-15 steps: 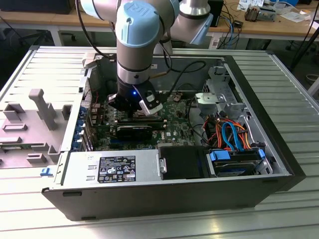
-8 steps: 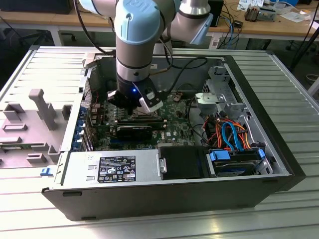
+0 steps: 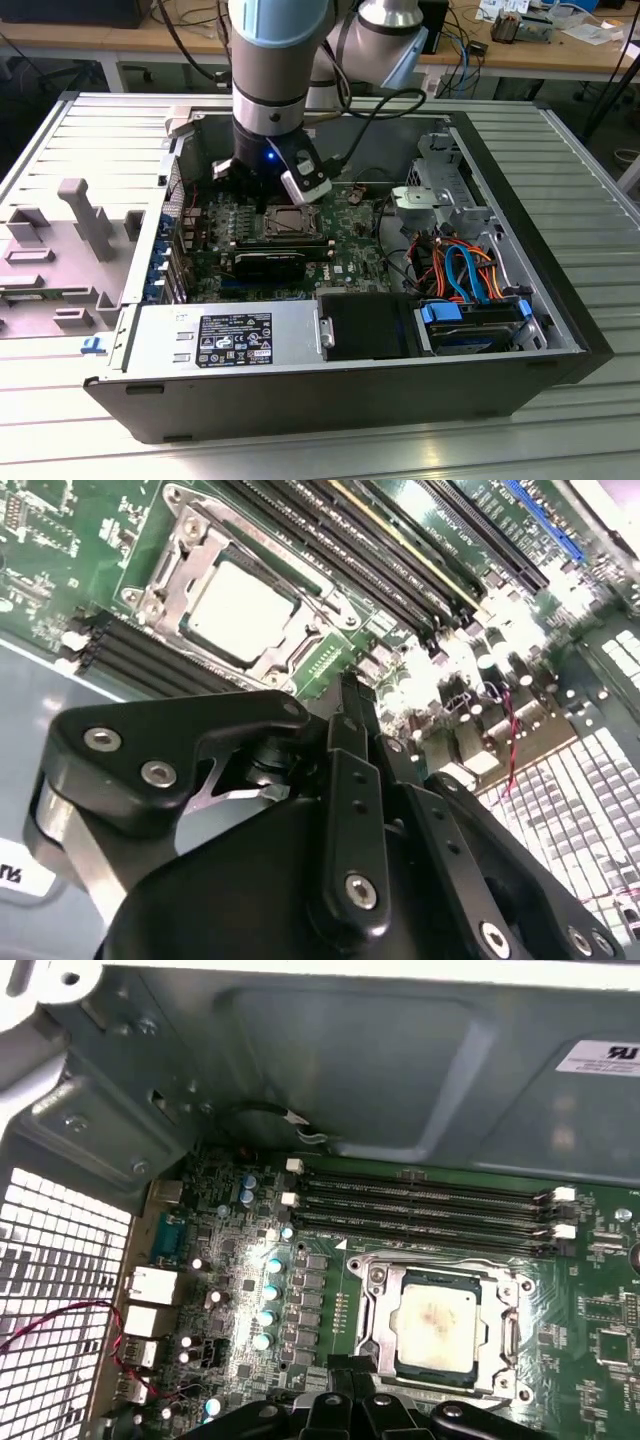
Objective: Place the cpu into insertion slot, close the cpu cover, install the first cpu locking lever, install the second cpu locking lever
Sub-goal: 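Install the second cpu locking lever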
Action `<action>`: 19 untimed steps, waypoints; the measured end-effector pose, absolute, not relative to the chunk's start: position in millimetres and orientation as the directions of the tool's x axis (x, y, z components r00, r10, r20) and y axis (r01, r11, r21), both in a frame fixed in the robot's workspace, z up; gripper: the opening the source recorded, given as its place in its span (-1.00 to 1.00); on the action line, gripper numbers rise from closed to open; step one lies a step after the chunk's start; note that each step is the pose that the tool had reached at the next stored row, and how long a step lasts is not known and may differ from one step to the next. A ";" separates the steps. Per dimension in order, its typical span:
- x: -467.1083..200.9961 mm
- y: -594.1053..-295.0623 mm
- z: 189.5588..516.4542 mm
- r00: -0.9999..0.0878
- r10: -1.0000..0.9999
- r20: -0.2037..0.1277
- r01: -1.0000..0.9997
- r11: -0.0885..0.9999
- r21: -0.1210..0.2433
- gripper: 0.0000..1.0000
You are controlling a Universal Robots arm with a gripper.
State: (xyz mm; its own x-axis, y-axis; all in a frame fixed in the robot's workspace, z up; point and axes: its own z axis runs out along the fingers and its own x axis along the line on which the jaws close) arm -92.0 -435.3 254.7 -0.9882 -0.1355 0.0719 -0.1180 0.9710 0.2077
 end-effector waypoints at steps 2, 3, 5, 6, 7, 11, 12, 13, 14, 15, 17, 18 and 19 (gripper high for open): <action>-85.5 -435.4 254.9 -0.986 -0.136 0.093 -0.113 0.971 0.211 -0.79; -79.4 -435.4 254.9 -0.984 -0.136 0.112 -0.109 0.971 0.214 -0.79; -69.7 -435.4 254.9 -0.981 -0.136 0.139 -0.104 0.970 0.218 -0.79; -63.6 -437.6 255.0 -0.978 -0.136 0.157 -0.099 0.970 0.222 -0.79; -63.1 -441.0 254.9 -0.978 -0.137 0.159 -0.099 0.970 0.224 -0.79; -63.2 -450.5 254.8 -0.978 -0.137 0.158 -0.099 0.969 0.225 -0.79; -63.2 -451.4 254.6 -0.978 -0.137 0.158 -0.099 0.969 0.225 -0.79; -63.3 -452.0 254.3 -0.978 -0.136 0.159 -0.099 0.969 0.225 -0.79; -63.2 -452.4 253.9 -0.978 -0.136 0.159 -0.099 0.969 0.225 -0.79; -63.2 -452.9 252.9 -0.978 -0.137 0.159 -0.099 0.969 0.226 -0.79; -63.2 -454.3 249.2 -0.978 -0.137 0.160 -0.098 0.969 0.226 -0.79; -63.3 -454.8 247.8 -0.978 -0.137 0.160 -0.098 0.969 0.226 -0.79; -63.2 -455.4 246.5 -0.978 -0.137 0.160 -0.098 0.969 0.226 -0.79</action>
State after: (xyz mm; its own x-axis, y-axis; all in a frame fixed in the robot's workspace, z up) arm -63.2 -455.4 246.5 -0.9776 -0.1367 0.1601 -0.0985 0.9691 0.2260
